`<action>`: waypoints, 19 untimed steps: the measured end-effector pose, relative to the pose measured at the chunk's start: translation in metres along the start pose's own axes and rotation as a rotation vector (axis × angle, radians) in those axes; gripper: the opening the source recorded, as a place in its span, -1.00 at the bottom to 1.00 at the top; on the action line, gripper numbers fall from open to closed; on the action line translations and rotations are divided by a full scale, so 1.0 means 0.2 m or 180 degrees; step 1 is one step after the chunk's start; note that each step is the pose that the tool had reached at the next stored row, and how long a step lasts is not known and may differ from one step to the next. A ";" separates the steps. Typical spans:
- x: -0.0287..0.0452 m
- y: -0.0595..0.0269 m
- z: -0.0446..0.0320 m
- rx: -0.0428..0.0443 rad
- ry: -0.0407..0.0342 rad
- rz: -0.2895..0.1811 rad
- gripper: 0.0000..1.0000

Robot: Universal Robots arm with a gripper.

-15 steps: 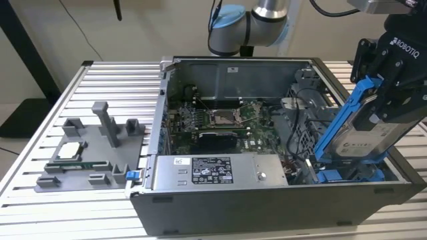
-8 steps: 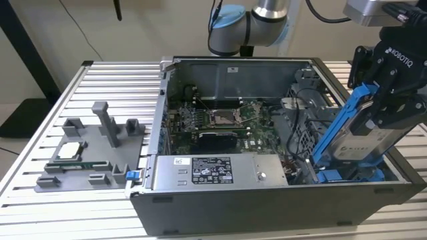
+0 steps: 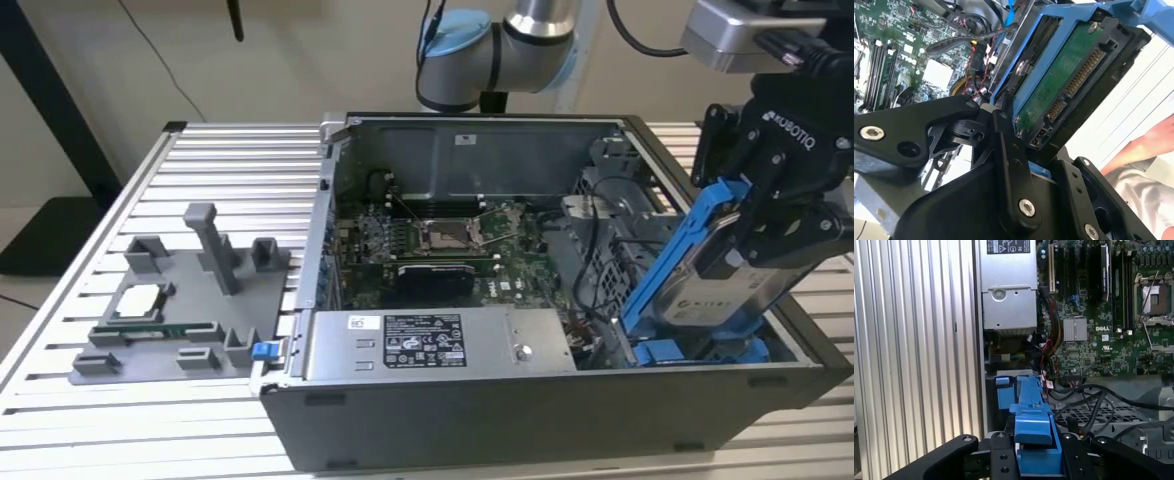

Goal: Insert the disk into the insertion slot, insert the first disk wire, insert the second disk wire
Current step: 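Insert the disk into the insertion slot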

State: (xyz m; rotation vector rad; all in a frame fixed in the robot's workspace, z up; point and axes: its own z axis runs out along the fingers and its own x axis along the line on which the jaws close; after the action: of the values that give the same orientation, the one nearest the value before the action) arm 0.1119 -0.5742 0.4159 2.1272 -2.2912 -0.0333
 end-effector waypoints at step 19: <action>0.000 -0.004 0.135 0.0000 -0.0003 0.0000 -1.00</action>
State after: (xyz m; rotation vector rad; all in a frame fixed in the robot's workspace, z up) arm 0.1120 -0.5742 0.3890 2.1278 -2.2915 -0.0341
